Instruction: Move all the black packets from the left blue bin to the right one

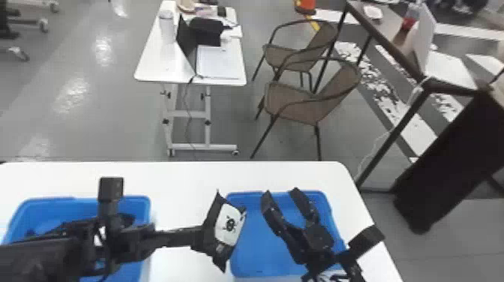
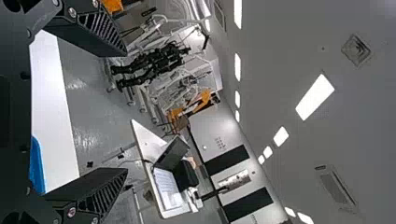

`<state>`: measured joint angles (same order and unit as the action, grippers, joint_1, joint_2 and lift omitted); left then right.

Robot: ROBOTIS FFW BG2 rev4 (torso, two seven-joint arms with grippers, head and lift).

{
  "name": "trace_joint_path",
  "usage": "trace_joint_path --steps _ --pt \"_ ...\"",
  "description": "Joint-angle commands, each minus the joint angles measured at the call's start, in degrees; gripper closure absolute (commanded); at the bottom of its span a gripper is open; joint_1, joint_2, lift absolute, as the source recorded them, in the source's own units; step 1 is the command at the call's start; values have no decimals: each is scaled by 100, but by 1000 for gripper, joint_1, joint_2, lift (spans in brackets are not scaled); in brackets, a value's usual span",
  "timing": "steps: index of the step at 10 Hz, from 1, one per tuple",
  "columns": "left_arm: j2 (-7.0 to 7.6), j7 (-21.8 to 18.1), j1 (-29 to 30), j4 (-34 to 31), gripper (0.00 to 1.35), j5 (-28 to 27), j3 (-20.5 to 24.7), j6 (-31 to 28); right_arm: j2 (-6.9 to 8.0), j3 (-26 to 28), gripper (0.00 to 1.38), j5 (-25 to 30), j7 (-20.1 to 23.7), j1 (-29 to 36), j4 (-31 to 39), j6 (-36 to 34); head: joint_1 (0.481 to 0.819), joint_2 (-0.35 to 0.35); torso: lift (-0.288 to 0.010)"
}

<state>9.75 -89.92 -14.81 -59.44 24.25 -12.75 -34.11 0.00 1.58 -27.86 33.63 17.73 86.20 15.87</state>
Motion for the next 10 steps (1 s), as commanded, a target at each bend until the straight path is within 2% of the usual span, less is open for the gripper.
trace_joint_path --steps 1,6,9,10 --pt "-17 -65 -145 266 1216 -16 -193 89 5 -17 140 -176 144 -15 20 -286 695 -192 0" --pt "-167 -65 -655 1092 1214 -69 -527 422 5 -79 140 -246 610 -121 37 -735 695 -182 0" --pt "-263 -65 -857 1215 1214 80 -685 792 5 -149 148 -246 1005 -235 -130 -1139 695 -153 0" --pt "-272 -65 -892 1215 1214 124 -729 765 5 -166 291 -237 1049 -305 -183 -1139 695 -150 0"
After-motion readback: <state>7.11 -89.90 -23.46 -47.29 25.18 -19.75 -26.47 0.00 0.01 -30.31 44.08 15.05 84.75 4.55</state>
